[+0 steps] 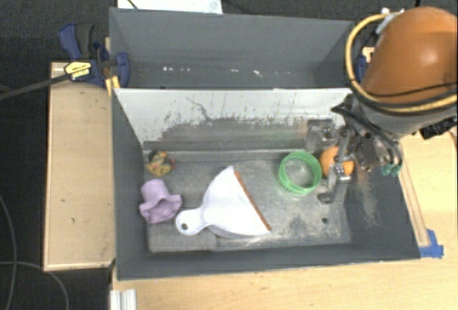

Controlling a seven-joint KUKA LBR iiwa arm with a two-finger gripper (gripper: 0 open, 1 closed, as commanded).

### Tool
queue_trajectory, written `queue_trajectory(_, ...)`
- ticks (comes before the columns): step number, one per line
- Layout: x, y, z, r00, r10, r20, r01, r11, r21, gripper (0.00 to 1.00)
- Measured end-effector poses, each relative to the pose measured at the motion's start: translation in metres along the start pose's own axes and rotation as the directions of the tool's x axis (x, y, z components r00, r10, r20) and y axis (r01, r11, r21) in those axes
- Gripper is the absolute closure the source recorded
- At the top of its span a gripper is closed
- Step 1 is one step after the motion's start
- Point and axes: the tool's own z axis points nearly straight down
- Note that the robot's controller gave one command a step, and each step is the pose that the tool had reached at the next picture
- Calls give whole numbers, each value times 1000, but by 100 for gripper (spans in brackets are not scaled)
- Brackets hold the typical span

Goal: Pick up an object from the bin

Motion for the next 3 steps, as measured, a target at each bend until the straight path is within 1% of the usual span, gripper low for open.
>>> queue_trajectory(1, 0, 22, 13, 1000, -2, 25, 2, 1000, 2, 0)
queue_trajectory(2, 9, 22, -17, 1000, -5, 3, 5, 1000, 1, 0)
queue_trajectory(3, -8, 21, -4, 998, -65, 24, 65, 998, 3, 0)
